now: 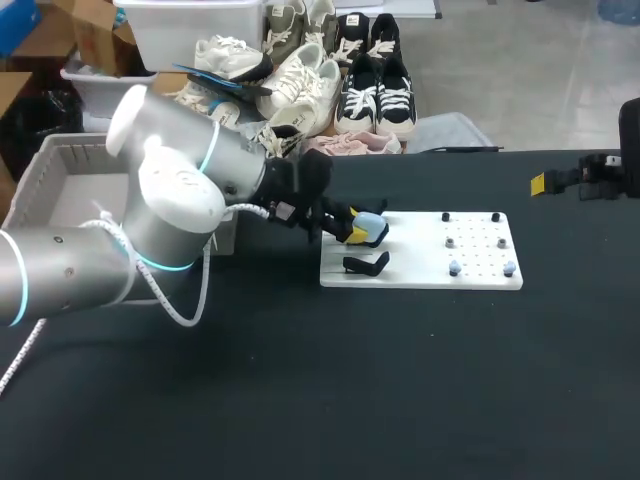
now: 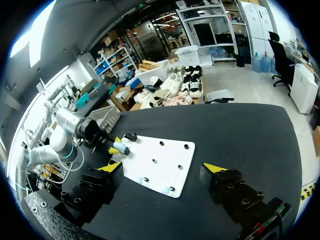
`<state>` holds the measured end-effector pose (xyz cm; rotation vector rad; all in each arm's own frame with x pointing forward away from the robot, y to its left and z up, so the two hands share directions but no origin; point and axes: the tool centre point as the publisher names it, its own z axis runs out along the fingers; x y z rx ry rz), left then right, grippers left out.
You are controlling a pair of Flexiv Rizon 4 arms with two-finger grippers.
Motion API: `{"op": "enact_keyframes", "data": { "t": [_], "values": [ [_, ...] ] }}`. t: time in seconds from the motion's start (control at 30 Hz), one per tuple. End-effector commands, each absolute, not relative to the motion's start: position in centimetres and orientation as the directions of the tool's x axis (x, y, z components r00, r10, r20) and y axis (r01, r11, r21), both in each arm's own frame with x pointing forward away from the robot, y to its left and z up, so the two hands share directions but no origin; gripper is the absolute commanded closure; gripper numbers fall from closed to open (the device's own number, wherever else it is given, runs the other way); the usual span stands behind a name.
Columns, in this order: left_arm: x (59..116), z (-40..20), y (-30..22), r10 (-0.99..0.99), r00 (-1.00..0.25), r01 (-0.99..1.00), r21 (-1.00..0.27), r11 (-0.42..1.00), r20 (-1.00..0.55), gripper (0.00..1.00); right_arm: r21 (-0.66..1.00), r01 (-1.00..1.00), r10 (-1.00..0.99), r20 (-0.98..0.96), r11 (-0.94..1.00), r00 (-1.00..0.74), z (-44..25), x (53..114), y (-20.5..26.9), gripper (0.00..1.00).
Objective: Pick up each earbud case from the left stands, insert the matching earbuds, close the lid, and place the case in the box.
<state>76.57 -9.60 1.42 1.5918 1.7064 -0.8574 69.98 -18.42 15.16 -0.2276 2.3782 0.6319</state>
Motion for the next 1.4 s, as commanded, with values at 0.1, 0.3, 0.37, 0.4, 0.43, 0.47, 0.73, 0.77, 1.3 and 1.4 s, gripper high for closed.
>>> {"op": "enact_keyframes", "data": {
  "t": [0.1, 0.3, 0.37, 0.4, 0.43, 0.47, 0.73, 0.77, 1.3, 1.4],
  "values": [
    [76.58, 1.13, -9.91, 0.585, -0.055, 0.998, -0.028, 0.054, -0.809, 0.3, 0.383, -0.32, 0.0, -0.641, 0.866, -0.767, 15.07, 69.99, -18.49, 0.0],
    [76.35, 1.05, -10.1, 0.583, -0.05, 0.999, -0.028, 0.046, -0.811, 0.21, 0.383, -0.32, 0.0, -0.641, 0.866, -0.767, 15.07, 69.99, -18.49, 0.0],
    [76.34, 1.03, -10.12, 0.581, -0.049, 0.999, -0.028, 0.046, -0.813, 0.19, 0.383, -0.32, 0.0, -0.641, 0.866, -0.767, 15.07, 69.99, -18.49, 0.0],
    [76.33, 1.03, -10.13, 0.577, -0.051, 0.998, -0.029, 0.047, -0.815, 0.22, 0.383, -0.32, 0.0, -0.641, 0.866, -0.767, 15.07, 69.99, -18.49, 0.0],
    [76.3, 1.1, -10.09, 0.576, -0.052, 0.998, -0.03, 0.047, -0.816, 0.23, 0.383, -0.32, 0.0, -0.641, 0.866, -0.767, 15.07, 69.99, -18.49, 0.0],
    [76.28, 1.14, -10.06, 0.574, -0.052, 0.998, -0.03, 0.047, -0.817, 0.27, 0.383, -0.32, 0.0, -0.641, 0.866, -0.767, 15.07, 69.99, -18.49, 0.0],
    [76.04, 1.07, -9.94, 0.568, -0.055, 0.998, -0.034, 0.048, -0.821, 0.55, 0.383, -0.32, 0.0, -0.641, 0.866, -0.767, 15.07, 69.99, -18.49, 0.0],
    [75.99, 1.04, -9.94, 0.568, -0.055, 0.998, -0.035, 0.046, -0.821, 0.54, 0.383, -0.32, 0.0, -0.641, 0.866, -0.767, 15.07, 69.99, -18.49, 0.0],
    [76.45, 0.67, -9.92, 0.568, -0.066, 0.998, -0.042, 0.056, -0.82, 0.6, 0.383, -0.32, 0.0, -0.641, 0.866, -0.767, 15.07, 69.99, -18.49, 0.0],
    [76.55, 0.66, -9.9, 0.569, -0.065, 0.998, -0.039, 0.057, -0.82, 0.61, 0.383, -0.32, 0.0, -0.641, 0.866, -0.767, 15.07, 69.99, -18.49, 0.0]
  ]
}}
